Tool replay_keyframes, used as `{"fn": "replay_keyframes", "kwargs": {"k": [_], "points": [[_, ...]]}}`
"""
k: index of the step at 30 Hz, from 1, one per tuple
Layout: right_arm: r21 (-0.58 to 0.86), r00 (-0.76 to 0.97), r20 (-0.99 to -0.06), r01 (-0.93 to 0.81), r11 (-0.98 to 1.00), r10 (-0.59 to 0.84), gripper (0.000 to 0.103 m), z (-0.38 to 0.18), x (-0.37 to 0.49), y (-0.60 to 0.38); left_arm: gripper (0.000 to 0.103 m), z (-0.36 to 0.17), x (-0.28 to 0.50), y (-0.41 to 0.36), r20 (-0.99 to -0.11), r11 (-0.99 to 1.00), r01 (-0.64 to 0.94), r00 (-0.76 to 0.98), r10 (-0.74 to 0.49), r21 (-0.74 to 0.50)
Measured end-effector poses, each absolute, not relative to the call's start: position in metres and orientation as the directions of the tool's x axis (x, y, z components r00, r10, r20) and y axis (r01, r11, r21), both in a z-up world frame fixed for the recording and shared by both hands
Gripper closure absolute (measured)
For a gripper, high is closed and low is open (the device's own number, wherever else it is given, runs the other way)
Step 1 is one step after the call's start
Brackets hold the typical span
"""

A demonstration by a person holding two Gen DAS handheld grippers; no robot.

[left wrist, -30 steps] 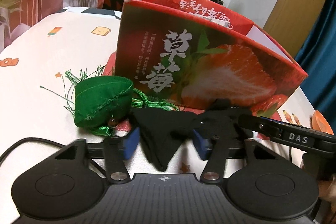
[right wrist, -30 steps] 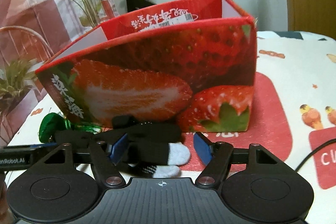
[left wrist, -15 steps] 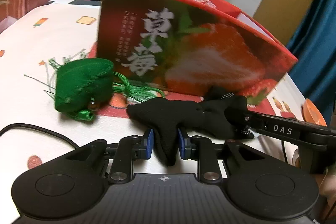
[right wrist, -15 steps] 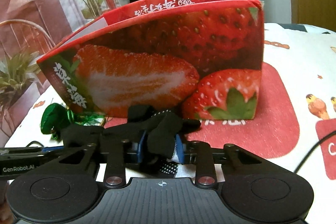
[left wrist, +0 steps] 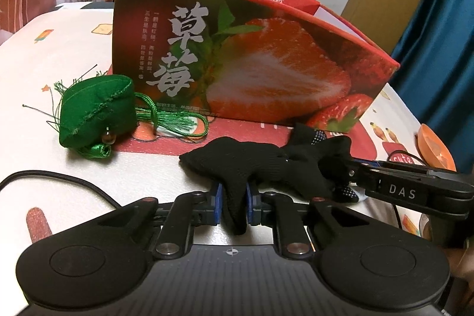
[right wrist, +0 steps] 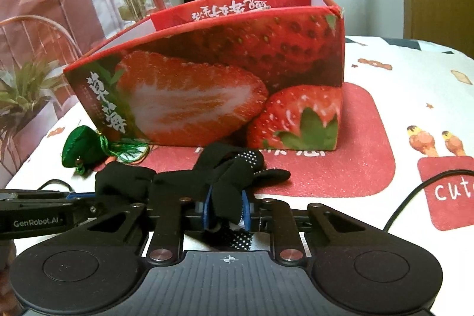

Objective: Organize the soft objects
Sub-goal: 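Lift the black glove with both tools over the red box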

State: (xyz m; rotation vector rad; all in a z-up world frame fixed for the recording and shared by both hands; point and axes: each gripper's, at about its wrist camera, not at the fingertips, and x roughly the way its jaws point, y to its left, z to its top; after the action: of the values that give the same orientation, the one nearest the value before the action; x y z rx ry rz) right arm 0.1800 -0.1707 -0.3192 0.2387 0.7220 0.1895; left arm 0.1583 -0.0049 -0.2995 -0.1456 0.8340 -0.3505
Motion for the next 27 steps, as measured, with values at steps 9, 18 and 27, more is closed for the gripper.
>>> {"fn": "replay_keyframes", "kwargs": {"k": [9,18,27], "points": [[0.284,0.760,-0.591,-0.117,0.952,0.270,0.086,-0.303,0.168,-0.169,0.087,-0.286,0.151,-0.001,-0.670,0.926,0.268,0.640,-0.376,-0.264],[0.274,0.827,-0.486,-0.165,0.947,0.285,0.086,-0.261,0.157,-0.173,0.087,-0.250,0.143,0.006,-0.578,0.912,0.302,0.706,-0.409,-0.277],[0.251,0.890,-0.349,-0.214,0.944,0.294,0.087,-0.200,0.157,-0.181,0.087,-0.195,0.143,0.006,-0.453,0.899,0.358,0.778,-0.436,-0.251]]}}
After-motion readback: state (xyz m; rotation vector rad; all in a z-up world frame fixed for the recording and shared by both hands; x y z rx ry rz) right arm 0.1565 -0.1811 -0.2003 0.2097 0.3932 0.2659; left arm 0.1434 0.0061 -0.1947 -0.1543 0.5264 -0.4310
